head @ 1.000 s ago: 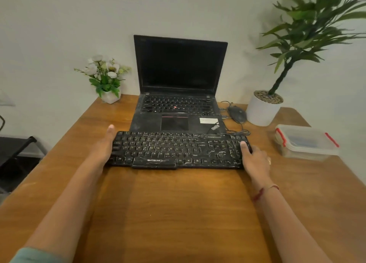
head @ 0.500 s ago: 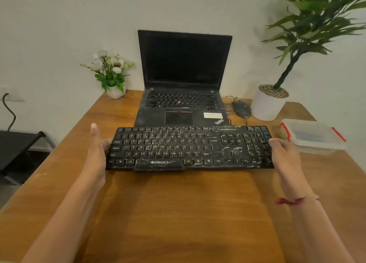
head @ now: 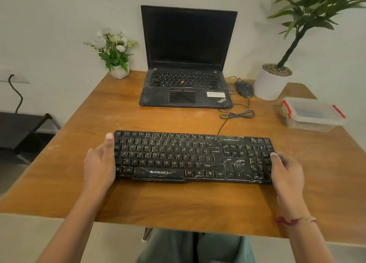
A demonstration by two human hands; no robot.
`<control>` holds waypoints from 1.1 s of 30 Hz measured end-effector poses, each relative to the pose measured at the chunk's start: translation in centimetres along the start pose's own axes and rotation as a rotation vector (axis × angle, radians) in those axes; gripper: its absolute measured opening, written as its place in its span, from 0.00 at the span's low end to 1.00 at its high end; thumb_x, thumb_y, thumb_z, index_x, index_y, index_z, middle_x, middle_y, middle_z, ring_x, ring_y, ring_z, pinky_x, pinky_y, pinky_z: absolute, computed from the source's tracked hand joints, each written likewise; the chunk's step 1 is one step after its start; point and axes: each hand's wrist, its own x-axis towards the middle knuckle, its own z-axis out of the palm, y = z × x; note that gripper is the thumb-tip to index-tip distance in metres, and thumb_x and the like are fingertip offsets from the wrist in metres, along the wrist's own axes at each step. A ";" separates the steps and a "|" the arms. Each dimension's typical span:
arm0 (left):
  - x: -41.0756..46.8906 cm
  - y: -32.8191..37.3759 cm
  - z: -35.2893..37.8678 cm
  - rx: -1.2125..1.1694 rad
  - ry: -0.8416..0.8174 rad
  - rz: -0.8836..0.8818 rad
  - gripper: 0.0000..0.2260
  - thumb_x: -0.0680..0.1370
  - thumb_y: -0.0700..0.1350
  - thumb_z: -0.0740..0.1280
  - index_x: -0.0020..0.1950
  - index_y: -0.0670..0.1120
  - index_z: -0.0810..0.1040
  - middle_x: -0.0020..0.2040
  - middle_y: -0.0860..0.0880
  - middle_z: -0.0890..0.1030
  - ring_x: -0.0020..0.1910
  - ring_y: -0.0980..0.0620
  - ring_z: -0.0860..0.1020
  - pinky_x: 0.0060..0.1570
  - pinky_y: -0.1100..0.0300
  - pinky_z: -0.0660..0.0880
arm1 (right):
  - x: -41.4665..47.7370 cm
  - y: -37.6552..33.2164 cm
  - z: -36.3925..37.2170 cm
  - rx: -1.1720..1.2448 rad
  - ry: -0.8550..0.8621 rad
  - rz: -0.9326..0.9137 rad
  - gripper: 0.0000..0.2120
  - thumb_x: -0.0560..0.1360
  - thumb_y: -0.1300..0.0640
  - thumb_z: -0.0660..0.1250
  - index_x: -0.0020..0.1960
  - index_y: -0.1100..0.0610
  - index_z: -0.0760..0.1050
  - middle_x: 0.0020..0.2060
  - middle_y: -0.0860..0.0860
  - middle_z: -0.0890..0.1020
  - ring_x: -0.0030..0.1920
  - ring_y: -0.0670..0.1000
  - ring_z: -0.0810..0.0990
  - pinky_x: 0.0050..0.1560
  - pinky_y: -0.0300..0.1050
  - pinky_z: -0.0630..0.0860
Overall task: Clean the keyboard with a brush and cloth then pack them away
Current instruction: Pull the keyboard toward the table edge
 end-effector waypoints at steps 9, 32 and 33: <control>-1.3 -0.2 0.0 0.106 0.055 0.119 0.29 0.77 0.66 0.42 0.28 0.47 0.59 0.27 0.44 0.67 0.37 0.43 0.68 0.39 0.50 0.64 | -1.4 0.1 -0.3 -0.062 0.041 -0.056 0.30 0.70 0.39 0.50 0.56 0.56 0.80 0.48 0.56 0.82 0.52 0.58 0.77 0.55 0.55 0.73; -1.5 -1.1 0.0 -0.048 0.193 0.002 0.36 0.77 0.68 0.43 0.52 0.40 0.77 0.44 0.44 0.75 0.48 0.43 0.73 0.47 0.49 0.66 | -2.2 -0.4 -1.1 0.007 0.056 -0.076 0.12 0.79 0.57 0.60 0.43 0.59 0.80 0.36 0.51 0.78 0.44 0.55 0.75 0.43 0.46 0.65; -1.5 -1.0 0.0 -0.083 0.200 -0.020 0.34 0.78 0.67 0.43 0.54 0.42 0.77 0.48 0.43 0.77 0.51 0.42 0.74 0.49 0.48 0.67 | -2.2 -0.4 -1.1 0.024 0.063 -0.067 0.13 0.79 0.57 0.60 0.40 0.59 0.79 0.35 0.50 0.78 0.44 0.56 0.76 0.43 0.47 0.66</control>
